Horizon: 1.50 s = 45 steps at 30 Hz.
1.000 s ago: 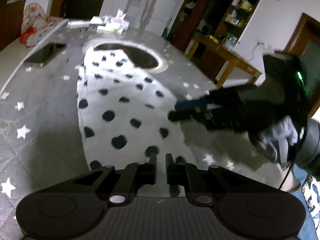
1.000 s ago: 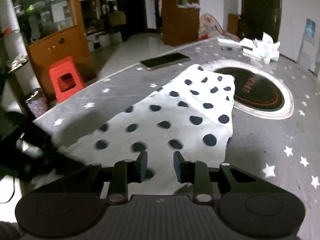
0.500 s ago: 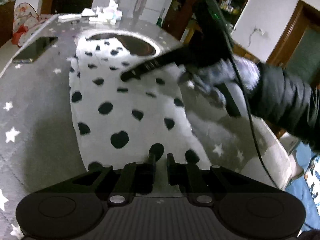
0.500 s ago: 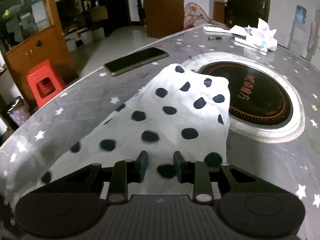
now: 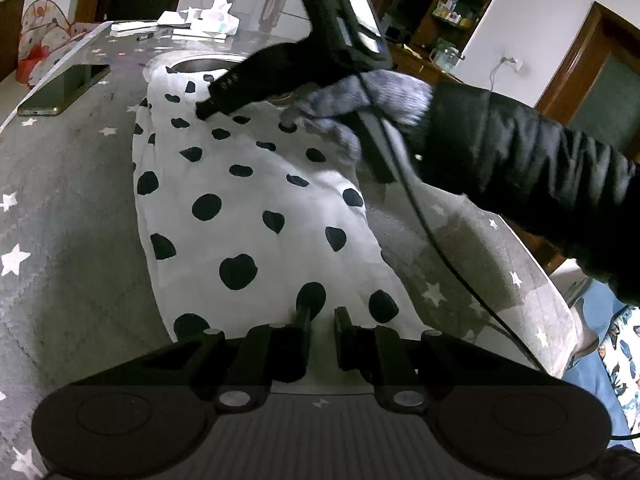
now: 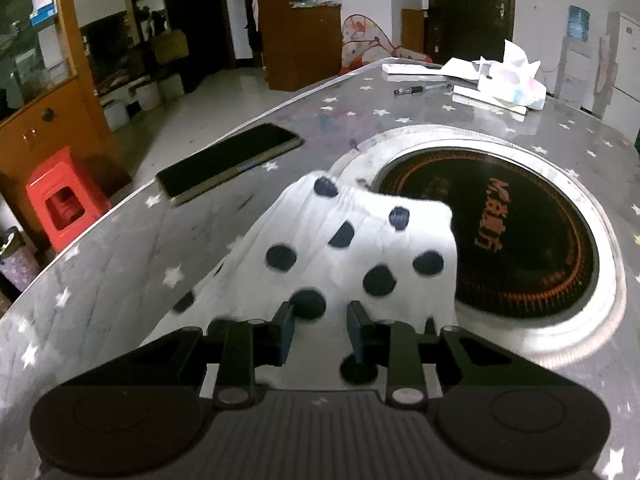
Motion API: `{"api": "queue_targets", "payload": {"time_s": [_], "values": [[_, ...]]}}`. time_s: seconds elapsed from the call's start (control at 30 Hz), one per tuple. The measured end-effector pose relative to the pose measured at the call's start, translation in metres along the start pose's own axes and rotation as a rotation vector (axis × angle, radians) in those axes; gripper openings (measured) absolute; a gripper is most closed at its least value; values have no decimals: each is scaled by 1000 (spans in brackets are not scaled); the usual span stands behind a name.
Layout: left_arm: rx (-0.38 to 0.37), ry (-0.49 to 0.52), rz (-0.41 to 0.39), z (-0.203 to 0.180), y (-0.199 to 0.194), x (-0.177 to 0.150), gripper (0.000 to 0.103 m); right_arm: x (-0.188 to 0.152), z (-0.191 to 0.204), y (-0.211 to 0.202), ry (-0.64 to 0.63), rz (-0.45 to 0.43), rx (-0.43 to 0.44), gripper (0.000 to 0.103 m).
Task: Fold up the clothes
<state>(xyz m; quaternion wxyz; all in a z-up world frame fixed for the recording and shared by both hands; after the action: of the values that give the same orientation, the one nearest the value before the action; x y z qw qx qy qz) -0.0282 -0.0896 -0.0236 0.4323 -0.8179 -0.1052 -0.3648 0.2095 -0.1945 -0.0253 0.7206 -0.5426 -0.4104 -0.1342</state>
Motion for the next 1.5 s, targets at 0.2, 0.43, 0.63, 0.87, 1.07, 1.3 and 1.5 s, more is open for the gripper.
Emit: {"api": "queue_targets", "payload": {"time_s": [0.2,0.43,0.63,0.87,1.07,1.3,1.5], "values": [[-3,-8,3,0,0,0,14,18,-7,22,12,-13,-20,31],[-17,-31,2,2,0,-1,14,39,-13,48,28,-28,-48,34],[-23,-42,4,1,0,-2,14,50,-20,50,42,-46,-39,36],[-24,-49,4,2,0,-1,14,55,-58,26,101,-93,-76,47],[-18,-49,9,2,0,3,19,45,-88,38,205,-66,-33,47],[8,-30,-10,-1,-5,14,36,37,-87,47,213,-83,8,46],[56,-33,-26,6,-7,23,46,38,-82,50,193,-84,16,30]]}}
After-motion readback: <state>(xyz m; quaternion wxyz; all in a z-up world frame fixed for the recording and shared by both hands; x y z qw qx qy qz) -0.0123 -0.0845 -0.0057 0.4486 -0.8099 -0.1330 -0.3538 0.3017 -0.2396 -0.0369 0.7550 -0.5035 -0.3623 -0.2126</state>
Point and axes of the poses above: each gripper's, at about its wrist camera, not at the fingertips, and y roughly the way its jaws point, z to its left, x to its top, the point moved 6 cm from there along y, roughly the way its jaws point, and after that the axes turned 4 degrees about -z, right-handed, at the moved point
